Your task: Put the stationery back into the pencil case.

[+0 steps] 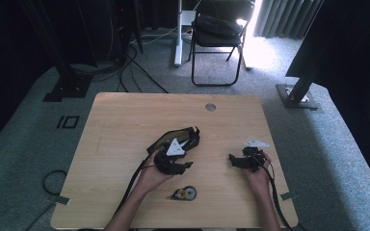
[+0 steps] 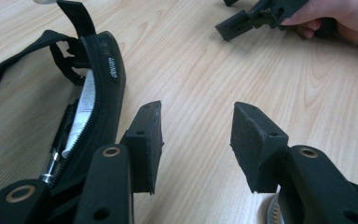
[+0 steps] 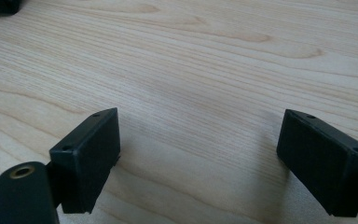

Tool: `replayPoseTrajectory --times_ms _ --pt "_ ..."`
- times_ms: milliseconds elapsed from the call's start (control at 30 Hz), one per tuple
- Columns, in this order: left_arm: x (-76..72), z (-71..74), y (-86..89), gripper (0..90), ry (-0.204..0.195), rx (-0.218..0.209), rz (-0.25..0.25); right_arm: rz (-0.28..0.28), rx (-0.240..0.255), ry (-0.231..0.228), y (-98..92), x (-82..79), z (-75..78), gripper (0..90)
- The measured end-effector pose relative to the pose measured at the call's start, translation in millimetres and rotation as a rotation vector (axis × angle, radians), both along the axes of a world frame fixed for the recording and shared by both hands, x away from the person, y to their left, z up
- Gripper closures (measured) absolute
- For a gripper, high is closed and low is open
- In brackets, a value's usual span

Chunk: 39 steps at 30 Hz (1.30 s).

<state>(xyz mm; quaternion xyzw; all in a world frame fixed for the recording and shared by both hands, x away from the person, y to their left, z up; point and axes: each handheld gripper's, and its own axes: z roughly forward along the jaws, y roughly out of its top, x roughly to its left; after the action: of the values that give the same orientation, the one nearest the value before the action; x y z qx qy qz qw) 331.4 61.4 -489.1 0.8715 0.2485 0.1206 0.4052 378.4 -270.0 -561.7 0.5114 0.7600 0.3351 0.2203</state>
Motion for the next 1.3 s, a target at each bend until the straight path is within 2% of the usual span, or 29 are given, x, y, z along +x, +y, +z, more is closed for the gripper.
replayPoseTrajectory --times_ms 667,933,1100,1300 --pt "-21.3 -6.3 -0.6 48.8 0.006 -0.024 -0.058 -0.001 0.000 0.001 0.0 -0.1 0.0 13.2" --pt "-30.4 -16.3 -0.1 45.5 0.036 -0.027 -0.073 0.000 0.000 0.000 0.0 0.0 0.0 13.2" --pt "-38.2 -23.2 -2.7 41.8 0.044 -0.008 -0.097 0.000 0.000 0.001 0.1 0.0 0.0 13.2" --pt "-44.5 -27.9 -4.0 37.7 0.059 -0.011 -0.128 0.000 0.000 0.000 0.0 0.0 0.0 13.2"
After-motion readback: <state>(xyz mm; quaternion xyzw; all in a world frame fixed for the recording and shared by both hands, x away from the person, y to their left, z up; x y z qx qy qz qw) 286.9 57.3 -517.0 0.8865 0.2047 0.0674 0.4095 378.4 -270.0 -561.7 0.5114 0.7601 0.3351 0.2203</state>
